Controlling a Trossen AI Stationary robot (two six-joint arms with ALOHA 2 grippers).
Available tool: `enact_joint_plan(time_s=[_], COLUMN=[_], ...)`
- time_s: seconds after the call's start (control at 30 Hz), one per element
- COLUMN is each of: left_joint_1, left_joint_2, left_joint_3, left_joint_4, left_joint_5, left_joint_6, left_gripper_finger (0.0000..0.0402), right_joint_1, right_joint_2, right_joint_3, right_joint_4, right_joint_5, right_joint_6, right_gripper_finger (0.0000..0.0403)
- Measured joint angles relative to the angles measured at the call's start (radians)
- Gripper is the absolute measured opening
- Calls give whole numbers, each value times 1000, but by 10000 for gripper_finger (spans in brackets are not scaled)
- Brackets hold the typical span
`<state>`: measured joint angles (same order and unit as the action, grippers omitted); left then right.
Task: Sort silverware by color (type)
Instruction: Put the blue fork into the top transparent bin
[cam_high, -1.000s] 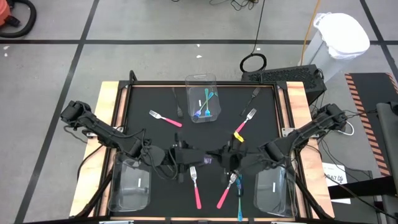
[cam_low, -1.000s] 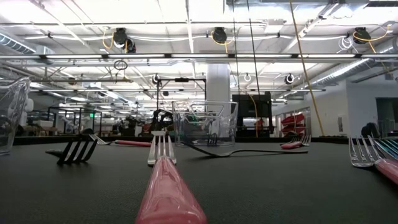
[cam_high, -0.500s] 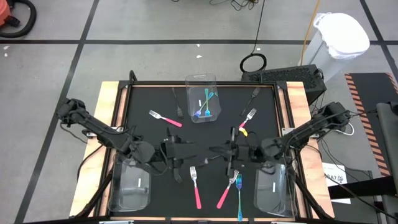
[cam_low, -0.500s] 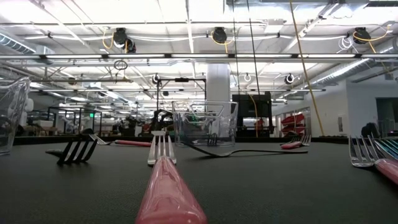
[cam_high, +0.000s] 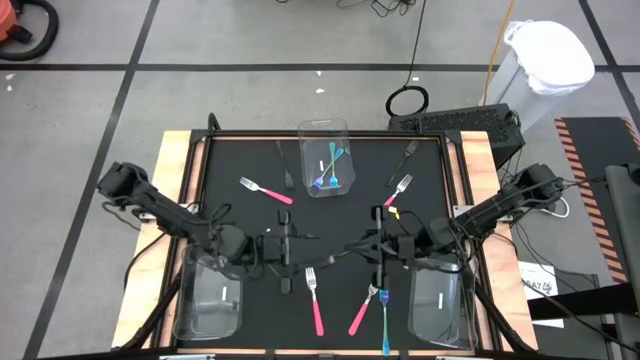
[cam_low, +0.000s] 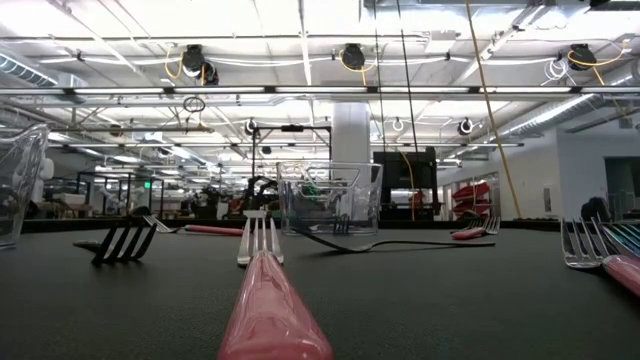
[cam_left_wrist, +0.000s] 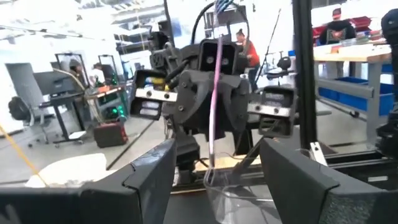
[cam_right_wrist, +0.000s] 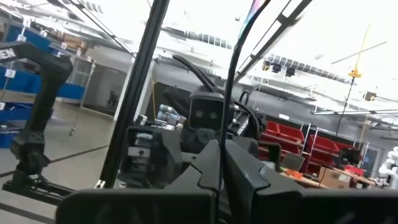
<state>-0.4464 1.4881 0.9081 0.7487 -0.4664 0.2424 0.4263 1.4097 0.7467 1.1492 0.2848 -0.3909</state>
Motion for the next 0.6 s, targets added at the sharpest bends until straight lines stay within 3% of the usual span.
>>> enact_joint_plan(time_s=[0.27,0.6], left_joint_1=[46,67], left_joint_2=[101,132], left_joint_3=[0,1], left_joint_4=[170,216], left_joint_5=[95,101], left_joint_6=[0,27], left_gripper_finger=[216,86], right_joint_1=[-1,-2], right_joint_2=[0,1], right_joint_3=[0,0], right_joint_4=[-7,-17], right_joint_5=[0,2], right_joint_6=[-17,-23], right_gripper_finger=[6,6])
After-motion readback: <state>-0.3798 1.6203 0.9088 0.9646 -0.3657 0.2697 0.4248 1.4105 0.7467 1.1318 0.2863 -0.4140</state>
